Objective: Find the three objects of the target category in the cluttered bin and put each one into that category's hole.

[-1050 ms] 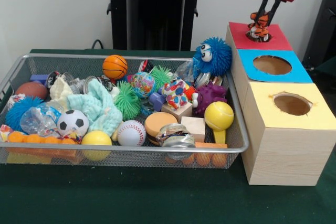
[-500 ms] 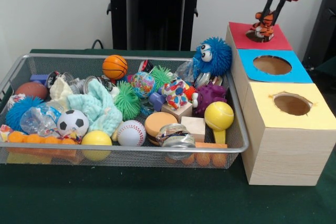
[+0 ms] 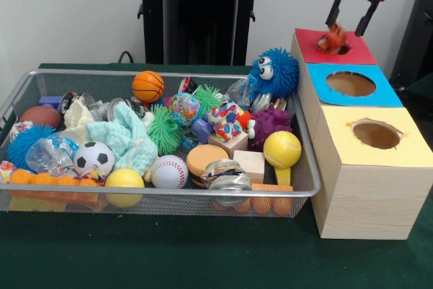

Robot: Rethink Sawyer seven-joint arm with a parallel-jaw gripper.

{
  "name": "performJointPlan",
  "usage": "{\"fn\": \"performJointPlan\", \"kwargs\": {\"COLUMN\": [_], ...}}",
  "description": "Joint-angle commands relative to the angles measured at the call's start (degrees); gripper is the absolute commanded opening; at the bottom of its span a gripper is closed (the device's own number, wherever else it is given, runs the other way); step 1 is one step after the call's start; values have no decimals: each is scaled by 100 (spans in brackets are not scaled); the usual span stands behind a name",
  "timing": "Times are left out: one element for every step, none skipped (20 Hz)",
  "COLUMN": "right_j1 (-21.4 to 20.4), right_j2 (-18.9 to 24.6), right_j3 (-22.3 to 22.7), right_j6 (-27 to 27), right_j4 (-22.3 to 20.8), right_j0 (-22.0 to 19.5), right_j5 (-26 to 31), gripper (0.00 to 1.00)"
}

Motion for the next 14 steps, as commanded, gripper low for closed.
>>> {"fn": "performJointPlan", "kwargs": {"right_j1": [117, 110, 109, 103, 106, 112, 121, 137, 136, 136, 148, 150, 152, 161], "right_j2": [471, 476, 480, 467, 463, 450, 434, 394, 365, 338, 317, 304, 292, 262], "right_j3": [190, 213, 220, 208, 206, 190, 175, 142, 120, 116, 109, 103, 97, 62], "right_j6": [1406, 1404, 1395, 1397, 1393, 1387, 1367, 1327, 1312, 1315, 1308, 1299, 1290, 1229], "right_j4": [240, 238, 238, 240, 236, 228, 210, 168, 151, 144, 130, 120, 110, 58], "right_j0": [-30, -33, -39, -30, -30, -22, -23, -22, -22, -14, -14, -13, -13, -15], "right_j5": [-176, -190, -198, -171, -175, -180, -190, -186, -153, -149, -162, -158, -154, -130], "gripper": [100, 100, 100, 100, 100, 100, 100, 100, 100, 100, 100, 100, 100, 100]}}
